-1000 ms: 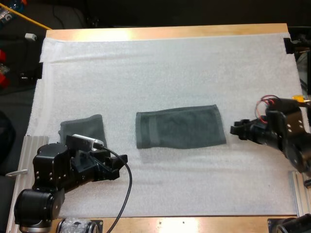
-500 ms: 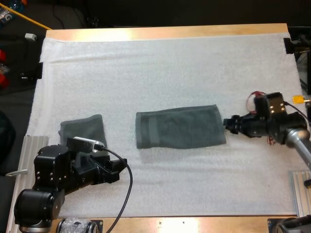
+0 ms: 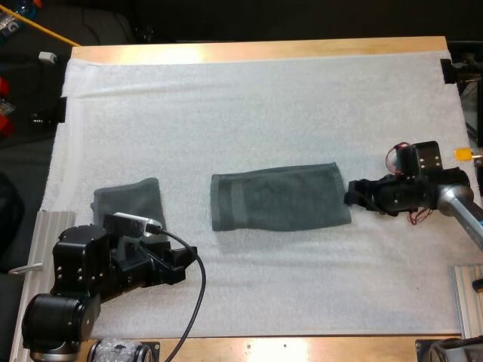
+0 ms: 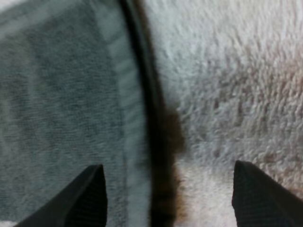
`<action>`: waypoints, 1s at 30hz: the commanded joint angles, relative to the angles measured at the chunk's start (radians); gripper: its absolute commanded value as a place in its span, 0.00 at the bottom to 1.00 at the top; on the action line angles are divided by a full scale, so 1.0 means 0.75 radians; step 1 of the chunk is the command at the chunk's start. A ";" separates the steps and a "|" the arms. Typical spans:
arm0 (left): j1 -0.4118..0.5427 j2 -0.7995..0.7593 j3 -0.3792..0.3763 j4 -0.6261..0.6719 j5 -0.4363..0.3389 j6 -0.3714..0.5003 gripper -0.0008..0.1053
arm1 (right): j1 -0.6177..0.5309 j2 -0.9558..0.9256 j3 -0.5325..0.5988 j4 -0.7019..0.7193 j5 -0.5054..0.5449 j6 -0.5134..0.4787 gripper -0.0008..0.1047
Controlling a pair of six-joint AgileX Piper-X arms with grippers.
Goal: Pick towel from pile, fold and stack
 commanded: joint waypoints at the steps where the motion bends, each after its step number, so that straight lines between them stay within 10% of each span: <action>1: -0.011 -0.004 -0.008 0.004 -0.022 0.003 0.56 | -0.003 0.015 -0.006 -0.015 -0.026 -0.009 0.54; 24: -0.011 -0.004 -0.008 0.001 -0.022 0.003 0.56 | 0.156 0.184 -0.006 -0.108 -0.165 0.156 0.51; 30: -0.011 -0.004 -0.008 0.000 -0.022 0.003 0.56 | 0.156 0.184 -0.006 -0.108 -0.165 0.176 0.25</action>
